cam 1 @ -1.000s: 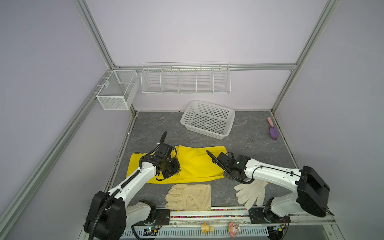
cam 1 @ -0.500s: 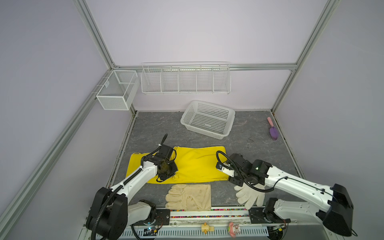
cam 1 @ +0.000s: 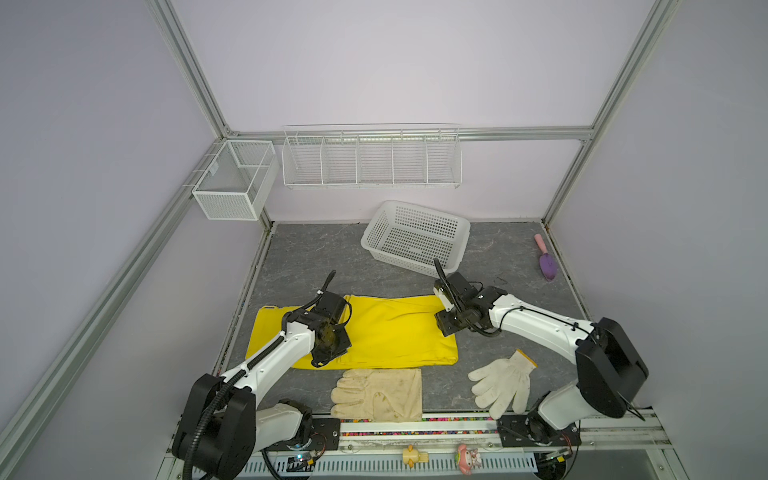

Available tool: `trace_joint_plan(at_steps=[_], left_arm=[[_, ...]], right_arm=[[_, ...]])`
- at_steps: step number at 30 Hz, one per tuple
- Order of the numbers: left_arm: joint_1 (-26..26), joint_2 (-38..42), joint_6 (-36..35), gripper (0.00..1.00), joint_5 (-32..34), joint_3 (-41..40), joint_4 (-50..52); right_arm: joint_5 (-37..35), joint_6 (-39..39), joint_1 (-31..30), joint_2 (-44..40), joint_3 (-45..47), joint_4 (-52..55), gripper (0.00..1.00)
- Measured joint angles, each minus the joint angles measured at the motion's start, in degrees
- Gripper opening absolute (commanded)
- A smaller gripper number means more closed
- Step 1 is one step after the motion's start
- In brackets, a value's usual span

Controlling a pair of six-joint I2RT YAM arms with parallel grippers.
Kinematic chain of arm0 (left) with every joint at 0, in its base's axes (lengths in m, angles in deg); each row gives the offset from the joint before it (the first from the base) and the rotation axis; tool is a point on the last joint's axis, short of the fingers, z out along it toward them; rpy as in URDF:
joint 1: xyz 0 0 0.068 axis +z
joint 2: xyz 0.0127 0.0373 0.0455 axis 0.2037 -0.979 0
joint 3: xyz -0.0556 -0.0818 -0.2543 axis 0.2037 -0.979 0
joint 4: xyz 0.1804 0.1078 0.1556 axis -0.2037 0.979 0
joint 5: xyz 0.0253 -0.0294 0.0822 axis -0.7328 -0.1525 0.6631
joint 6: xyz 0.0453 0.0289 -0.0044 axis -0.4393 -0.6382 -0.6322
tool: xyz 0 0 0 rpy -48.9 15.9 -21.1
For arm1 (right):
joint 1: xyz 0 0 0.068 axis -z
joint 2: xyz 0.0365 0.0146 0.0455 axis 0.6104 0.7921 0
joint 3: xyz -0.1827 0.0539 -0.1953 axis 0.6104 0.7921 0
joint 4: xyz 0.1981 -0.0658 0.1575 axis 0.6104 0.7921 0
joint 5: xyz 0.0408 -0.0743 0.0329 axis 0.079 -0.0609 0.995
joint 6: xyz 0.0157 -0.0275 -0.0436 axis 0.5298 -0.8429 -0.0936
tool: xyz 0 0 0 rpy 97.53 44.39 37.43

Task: Fold and stack the trousers
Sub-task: Smooth out the trousers at the center of the table, then fold the trousers at the center of the table.

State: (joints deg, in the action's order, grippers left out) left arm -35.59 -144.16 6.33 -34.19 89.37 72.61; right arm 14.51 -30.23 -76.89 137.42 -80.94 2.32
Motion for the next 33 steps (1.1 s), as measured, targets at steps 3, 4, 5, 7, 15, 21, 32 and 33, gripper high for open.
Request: trace_joint_plan(at_steps=[3, 4, 5, 7, 15, 21, 32, 33], left_arm=[[0.0, 0.9, -0.3, 0.37, 1.7, 0.9, 2.8], [0.1, 1.1, -0.6, 0.39, 2.4, 1.9, 3.9], [0.2, 1.2, -0.8, 0.41, 2.8, 2.8, 4.7], [0.5, 1.4, -1.6, 0.45, 3.9, 5.6, 5.8], [3.9, 1.4, -4.4, 0.61, 4.5, 11.8, 6.1], [7.5, 1.4, -6.4, 0.63, 3.9, 12.3, 6.6], [8.9, 1.0, -9.2, 0.66, 2.4, 14.9, 7.1], [9.2, 0.9, -9.6, 0.66, 2.2, 15.4, 7.1]], right_arm=[[2.6, 4.7, 2.1, 0.5, 1.2, -1.2, 0.72], [3.5, 5.9, 2.8, 0.6, 1.7, -1.6, 0.72], [4.1, 6.8, 3.2, 0.8, 2.1, -2.0, 0.73], [5.9, 8.5, 4.1, 1.9, 2.8, -3.1, 0.73], [12.6, 11.0, 5.0, 5.9, 4.5, -8.1, 0.61], [13.6, 10.9, 5.6, 6.7, 4.8, -9.1, 0.19], [14.3, 5.4, 13.4, -4.0, 3.8, 0.8, 0.07], [14.4, 4.6, 14.8, -5.4, 3.5, 2.1, 0.07]])
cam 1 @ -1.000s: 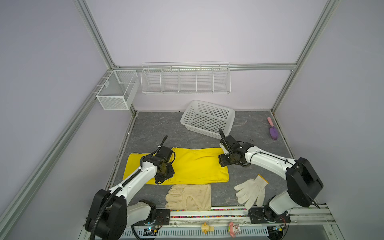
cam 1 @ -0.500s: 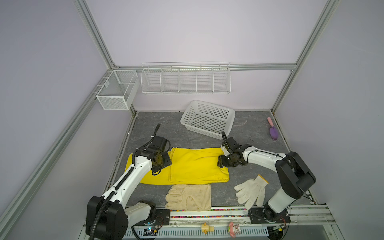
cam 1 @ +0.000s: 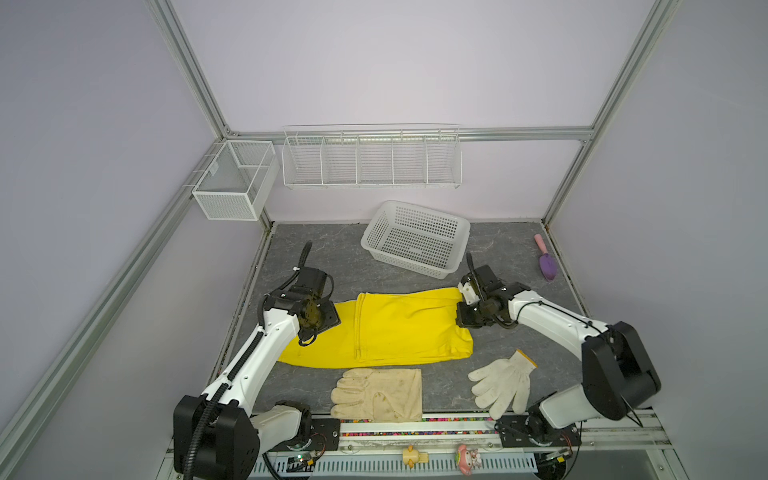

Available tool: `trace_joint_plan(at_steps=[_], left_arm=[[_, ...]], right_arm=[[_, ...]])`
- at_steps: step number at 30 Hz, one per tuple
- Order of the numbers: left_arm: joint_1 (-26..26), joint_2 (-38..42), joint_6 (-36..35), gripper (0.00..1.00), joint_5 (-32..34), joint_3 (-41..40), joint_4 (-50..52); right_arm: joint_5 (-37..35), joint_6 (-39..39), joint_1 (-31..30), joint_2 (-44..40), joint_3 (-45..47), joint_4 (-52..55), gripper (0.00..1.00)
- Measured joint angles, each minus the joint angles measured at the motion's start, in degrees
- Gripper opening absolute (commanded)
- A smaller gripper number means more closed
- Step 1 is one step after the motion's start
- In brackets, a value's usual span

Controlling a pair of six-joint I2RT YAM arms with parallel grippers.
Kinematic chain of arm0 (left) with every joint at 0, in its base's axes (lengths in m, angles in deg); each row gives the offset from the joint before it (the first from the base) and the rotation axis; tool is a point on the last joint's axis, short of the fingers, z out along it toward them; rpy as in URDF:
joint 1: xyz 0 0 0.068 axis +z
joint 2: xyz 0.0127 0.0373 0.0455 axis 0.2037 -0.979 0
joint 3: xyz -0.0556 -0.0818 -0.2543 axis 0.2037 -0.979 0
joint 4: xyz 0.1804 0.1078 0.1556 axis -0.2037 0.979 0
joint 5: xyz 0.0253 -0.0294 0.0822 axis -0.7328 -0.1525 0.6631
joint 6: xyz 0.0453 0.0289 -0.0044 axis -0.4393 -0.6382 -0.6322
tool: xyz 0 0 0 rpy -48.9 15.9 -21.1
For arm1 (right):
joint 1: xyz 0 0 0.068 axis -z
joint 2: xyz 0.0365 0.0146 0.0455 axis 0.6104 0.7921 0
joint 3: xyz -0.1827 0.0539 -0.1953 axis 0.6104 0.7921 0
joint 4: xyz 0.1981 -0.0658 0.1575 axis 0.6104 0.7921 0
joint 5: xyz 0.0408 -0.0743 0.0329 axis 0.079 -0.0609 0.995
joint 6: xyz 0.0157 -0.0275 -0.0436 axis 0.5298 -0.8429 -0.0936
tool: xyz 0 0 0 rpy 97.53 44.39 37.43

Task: Fold and stack the trousers
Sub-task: Fold the trousers at the center of the table.

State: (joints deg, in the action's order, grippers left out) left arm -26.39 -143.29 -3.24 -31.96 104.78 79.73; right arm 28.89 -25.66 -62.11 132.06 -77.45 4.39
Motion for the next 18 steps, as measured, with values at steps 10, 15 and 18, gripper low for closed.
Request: trace_joint_plan(at_steps=[10, 15, 18], left_arm=[[8.5, -1.4, -4.2, 0.62, -2.2, 0.5, -0.9], [11.0, -4.3, -5.2, 0.58, -5.2, -2.8, -3.1], [11.0, -7.4, -5.4, 0.55, -8.4, -3.7, -4.3]], right_arm=[[4.0, -8.2, 17.5, -12.8, -8.9, 20.8, 0.08], [7.1, -7.5, 20.3, -16.5, -15.1, 26.6, 0.09], [9.8, -5.6, 17.3, -16.8, -18.1, 27.4, 0.1]])
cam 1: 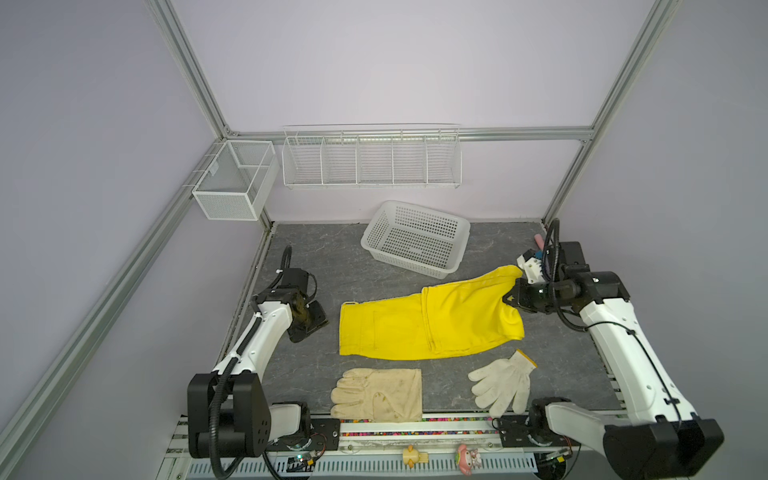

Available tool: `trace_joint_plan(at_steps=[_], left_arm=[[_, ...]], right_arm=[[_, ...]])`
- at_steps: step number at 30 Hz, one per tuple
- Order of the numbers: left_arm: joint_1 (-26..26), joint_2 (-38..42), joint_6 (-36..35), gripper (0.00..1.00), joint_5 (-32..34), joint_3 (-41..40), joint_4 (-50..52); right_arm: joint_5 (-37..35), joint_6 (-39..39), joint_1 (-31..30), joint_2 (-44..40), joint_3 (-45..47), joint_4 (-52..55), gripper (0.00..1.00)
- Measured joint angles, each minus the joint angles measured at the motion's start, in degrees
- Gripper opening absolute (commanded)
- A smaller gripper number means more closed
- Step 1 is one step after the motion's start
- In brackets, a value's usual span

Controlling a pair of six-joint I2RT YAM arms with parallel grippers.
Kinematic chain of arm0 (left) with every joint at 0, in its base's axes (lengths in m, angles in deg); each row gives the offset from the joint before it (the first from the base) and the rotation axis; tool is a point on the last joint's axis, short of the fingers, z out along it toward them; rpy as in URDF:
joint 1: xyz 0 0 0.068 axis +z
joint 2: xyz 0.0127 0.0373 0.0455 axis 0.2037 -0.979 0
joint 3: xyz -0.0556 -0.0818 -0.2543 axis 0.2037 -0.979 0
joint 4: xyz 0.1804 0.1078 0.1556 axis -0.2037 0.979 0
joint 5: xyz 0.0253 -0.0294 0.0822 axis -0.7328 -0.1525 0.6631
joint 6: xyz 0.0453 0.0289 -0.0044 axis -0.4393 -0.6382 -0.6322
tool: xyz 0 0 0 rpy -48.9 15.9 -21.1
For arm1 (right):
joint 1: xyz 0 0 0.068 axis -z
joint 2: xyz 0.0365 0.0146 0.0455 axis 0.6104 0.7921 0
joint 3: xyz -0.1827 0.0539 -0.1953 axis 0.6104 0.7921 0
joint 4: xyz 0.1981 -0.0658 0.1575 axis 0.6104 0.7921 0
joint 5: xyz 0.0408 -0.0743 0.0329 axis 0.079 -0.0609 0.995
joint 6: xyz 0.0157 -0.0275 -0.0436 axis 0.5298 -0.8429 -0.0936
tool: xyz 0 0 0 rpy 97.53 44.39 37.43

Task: Fold and stack the trousers
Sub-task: Fold the trousers at the center of the table.

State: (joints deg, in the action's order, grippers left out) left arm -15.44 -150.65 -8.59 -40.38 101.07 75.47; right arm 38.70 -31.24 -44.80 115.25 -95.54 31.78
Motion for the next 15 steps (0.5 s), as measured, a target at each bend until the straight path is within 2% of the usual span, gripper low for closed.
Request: trace_joint_plan(at_steps=[5, 10, 15], left_arm=[[0.0, -1.5, 0.7, 0.52, -5.4, -1.9, -3.4], [-0.3, -1.3, 1.7, 0.48, -10.2, -5.2, -7.2], [-0.7, -1.3, 2.3, 0.44, -12.4, -8.2, -9.1]], right_arm=[[1.4, 5.5, -12.5, 2.9, -4.0, -1.4, 0.1], [-0.6, 11.9, -25.1, 10.0, -8.7, -4.2, 0.11], [-1.7, 17.3, -33.3, 18.9, -15.2, -7.7, 0.1]])
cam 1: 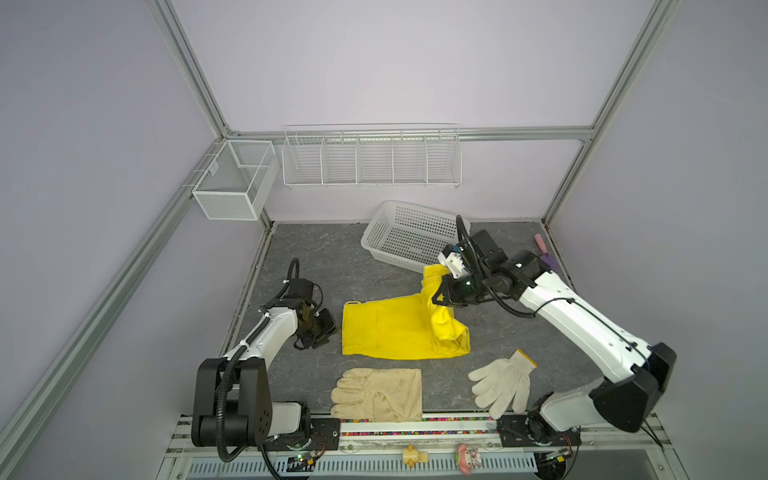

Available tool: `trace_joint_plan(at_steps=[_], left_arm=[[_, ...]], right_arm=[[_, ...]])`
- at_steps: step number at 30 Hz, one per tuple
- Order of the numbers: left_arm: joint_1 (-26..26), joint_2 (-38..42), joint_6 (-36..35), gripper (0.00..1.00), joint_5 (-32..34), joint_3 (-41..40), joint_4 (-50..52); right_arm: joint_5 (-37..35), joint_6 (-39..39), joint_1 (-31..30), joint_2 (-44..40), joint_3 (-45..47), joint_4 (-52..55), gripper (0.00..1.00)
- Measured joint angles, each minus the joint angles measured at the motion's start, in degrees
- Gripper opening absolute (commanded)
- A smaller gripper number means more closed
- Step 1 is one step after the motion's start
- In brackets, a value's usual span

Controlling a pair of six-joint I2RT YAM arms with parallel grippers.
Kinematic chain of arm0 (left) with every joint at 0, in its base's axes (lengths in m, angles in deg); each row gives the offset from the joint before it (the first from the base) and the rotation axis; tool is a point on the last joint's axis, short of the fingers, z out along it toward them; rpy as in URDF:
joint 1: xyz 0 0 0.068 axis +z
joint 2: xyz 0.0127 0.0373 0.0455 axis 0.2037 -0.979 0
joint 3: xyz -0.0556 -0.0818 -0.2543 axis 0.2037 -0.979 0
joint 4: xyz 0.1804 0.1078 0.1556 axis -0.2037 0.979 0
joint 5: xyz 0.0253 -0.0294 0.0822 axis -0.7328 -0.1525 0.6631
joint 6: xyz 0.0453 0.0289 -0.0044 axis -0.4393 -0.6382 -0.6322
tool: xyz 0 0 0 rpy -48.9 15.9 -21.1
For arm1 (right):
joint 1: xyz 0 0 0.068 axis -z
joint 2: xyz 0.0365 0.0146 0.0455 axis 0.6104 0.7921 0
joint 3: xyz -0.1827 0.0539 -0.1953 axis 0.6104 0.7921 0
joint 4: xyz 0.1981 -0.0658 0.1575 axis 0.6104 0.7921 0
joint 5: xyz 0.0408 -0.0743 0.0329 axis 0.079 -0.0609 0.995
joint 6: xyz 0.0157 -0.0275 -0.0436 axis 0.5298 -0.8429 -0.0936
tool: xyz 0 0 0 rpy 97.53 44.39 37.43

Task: Fold and stack the trousers
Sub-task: Fold the trousers at the center of the table.

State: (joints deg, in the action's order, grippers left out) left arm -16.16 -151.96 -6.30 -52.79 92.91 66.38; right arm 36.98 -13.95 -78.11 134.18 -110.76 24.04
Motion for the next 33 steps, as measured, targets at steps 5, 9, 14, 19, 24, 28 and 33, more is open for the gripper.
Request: trace_joint_plan(at_steps=[5, 9, 14, 19, 24, 28, 33], left_arm=[[-1.2, -0.3, 0.6, 0.39, -0.7, -0.1, -2.0], [-2.3, -1.7, 1.0, 0.34, -1.3, -0.1, -3.9], [-2.8, -3.1, 1.5, 0.27, -1.9, -0.8, -5.6], [-2.8, -3.8, 1.5, 0.21, -2.0, -1.2, -6.5], [-3.1, -4.9, 1.6, 0.18, -2.1, -2.3, -7.8], [-3.2, -5.3, 1.6, 0.18, -2.1, -2.6, -8.1], [-3.2, -5.0, 1.5, 0.18, -1.3, -2.5, -7.1]], right_arm=[[-0.5, 4.8, -4.5, 8.1, -5.4, -4.0, 0.1], [-1.0, 7.2, -7.0, 15.1, -10.2, -5.1, 0.11], [-1.9, 9.1, -10.4, 23.1, -14.5, -6.1, 0.15], [-2.5, 10.4, -12.5, 29.9, -19.3, -6.1, 0.17], [-2.2, 11.6, -13.6, 35.5, -23.0, -6.5, 0.2], [-1.5, 12.0, -14.4, 39.8, -25.6, -7.8, 0.31], [0.9, 13.0, -14.9, 42.6, -26.0, -12.0, 0.45]])
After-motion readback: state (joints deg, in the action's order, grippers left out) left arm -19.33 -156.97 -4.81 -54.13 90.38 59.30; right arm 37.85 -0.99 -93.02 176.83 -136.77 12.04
